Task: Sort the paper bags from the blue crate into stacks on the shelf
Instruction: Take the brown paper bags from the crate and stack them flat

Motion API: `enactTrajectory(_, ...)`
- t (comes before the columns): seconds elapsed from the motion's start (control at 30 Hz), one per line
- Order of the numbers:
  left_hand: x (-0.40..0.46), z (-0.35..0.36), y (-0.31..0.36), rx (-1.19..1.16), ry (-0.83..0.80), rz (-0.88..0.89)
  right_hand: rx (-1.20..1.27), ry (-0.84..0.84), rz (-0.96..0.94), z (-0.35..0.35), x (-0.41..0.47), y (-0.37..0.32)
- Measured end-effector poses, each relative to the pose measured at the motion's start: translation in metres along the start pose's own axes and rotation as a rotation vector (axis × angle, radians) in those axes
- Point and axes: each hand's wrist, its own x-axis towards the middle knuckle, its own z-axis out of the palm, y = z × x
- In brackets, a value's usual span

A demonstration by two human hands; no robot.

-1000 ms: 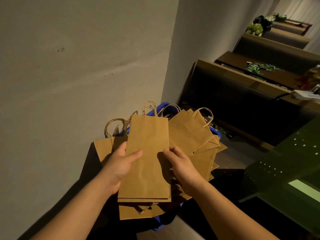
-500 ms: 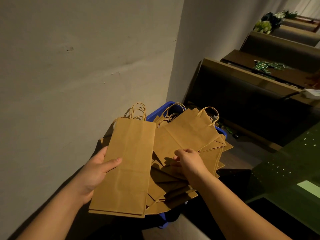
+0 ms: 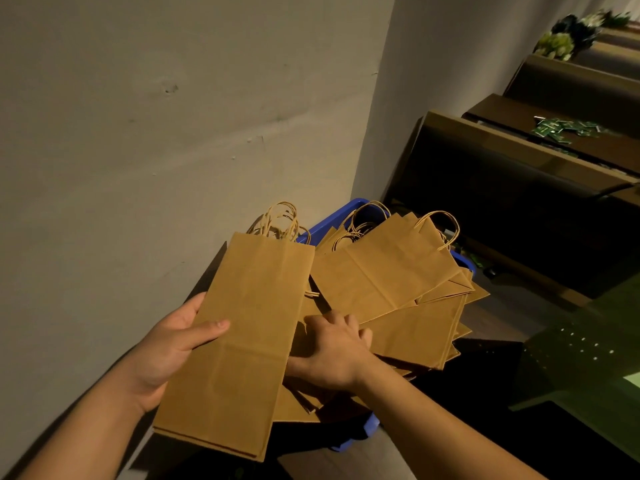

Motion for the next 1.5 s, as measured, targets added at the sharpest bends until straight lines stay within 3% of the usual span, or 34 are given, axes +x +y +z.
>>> enactTrajectory(0.33, -0.012, -0.006, 0.003, -0.096, 0.014, 0.05, -0.251, -0.019, -0.147, 0.004, 0.007, -0.024)
enactTrajectory(0.87, -0.014, 0.007, 0.002, -0.046, -0.003, 0.085, -0.287, 0.051, -0.247, -0.01, -0.004, -0.017)
enactTrajectory(0.97, -0.012, 0.02, 0.003, -0.047, 0.033, 0.099, -0.055, 0.016, -0.24, -0.01, -0.005, -0.003)
enactTrajectory(1.13, -0.005, 0.049, 0.009, -0.045, 0.038, 0.11, 0.982, 0.234, -0.138, -0.013, -0.029, 0.009)
enactTrajectory(1.23, 0.002, 0.076, 0.011, -0.031, -0.024, 0.142, 1.056, 0.203, -0.174, -0.011, -0.042, 0.015)
enactTrajectory(1.5, 0.01, 0.164, 0.006, 0.023, -0.065, 0.222, 1.241, 0.555, -0.049, -0.029, -0.083, 0.055)
